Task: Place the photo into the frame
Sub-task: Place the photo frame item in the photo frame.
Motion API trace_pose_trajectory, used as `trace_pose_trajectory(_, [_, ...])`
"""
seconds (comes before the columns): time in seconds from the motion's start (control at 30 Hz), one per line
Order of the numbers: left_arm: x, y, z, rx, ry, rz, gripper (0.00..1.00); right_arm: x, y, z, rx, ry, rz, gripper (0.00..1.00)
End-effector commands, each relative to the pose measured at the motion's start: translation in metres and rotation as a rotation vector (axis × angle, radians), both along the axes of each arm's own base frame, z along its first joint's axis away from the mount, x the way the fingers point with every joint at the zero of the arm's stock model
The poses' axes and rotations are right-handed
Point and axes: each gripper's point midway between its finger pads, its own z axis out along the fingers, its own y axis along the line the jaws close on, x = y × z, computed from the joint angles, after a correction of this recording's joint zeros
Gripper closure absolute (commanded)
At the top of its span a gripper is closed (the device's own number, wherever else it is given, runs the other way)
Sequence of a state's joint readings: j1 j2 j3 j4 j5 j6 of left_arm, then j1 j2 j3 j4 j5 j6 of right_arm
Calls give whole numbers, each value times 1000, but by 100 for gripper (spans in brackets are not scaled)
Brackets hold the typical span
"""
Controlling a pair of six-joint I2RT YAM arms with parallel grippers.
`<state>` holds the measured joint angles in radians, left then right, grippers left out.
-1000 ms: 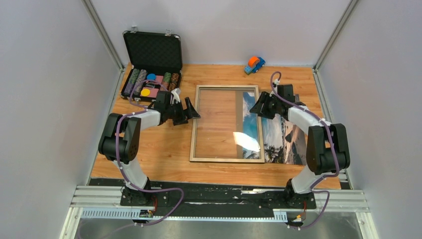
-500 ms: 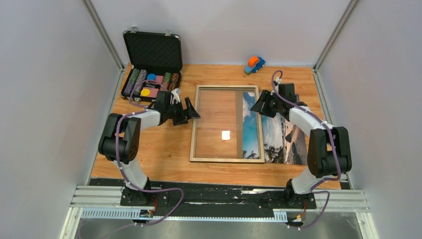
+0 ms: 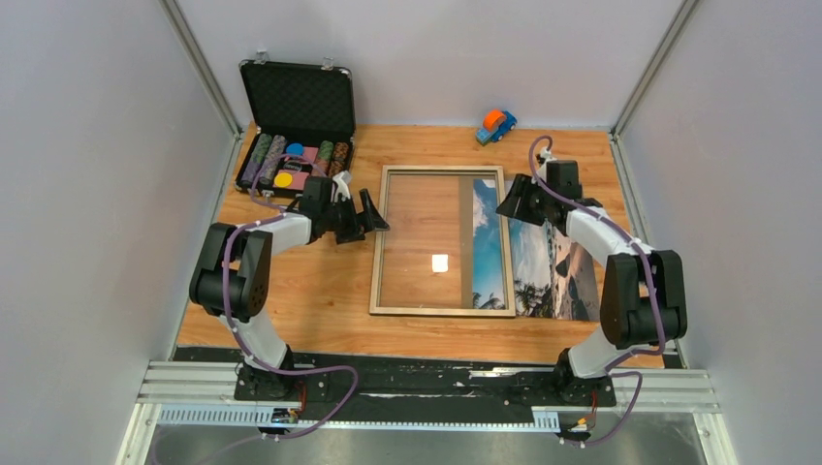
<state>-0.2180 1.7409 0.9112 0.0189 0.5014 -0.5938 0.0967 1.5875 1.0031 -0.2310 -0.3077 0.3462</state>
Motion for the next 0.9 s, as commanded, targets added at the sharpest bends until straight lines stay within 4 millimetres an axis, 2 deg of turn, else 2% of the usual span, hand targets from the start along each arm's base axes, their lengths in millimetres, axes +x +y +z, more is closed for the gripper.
trace_pose_trajectory(0.0, [13, 4, 32, 20, -112, -5, 0, 19, -35, 32, -67, -120, -57, 48])
trace_pose_trajectory(0.23, [16, 8, 47, 52, -142, -9, 0, 15, -102, 34, -112, -121, -159, 48])
trace_pose_trajectory(0.43, [18, 9, 57, 69, -166, -29, 0, 0, -144, 32, -119, -104, -213, 48])
trace_pose_trajectory(0.57, [19, 6, 64, 67, -186, -39, 0, -7, -164, 27, -113, -86, -235, 48])
trace_pose_trajectory(0.7, [19, 2, 68, 61, -195, -50, 0, -9, -175, 19, -101, -63, -238, 48])
trace_pose_trajectory(0.87, [18, -2, 69, 49, -190, -59, 0, -5, -188, 0, -114, -9, -241, 48])
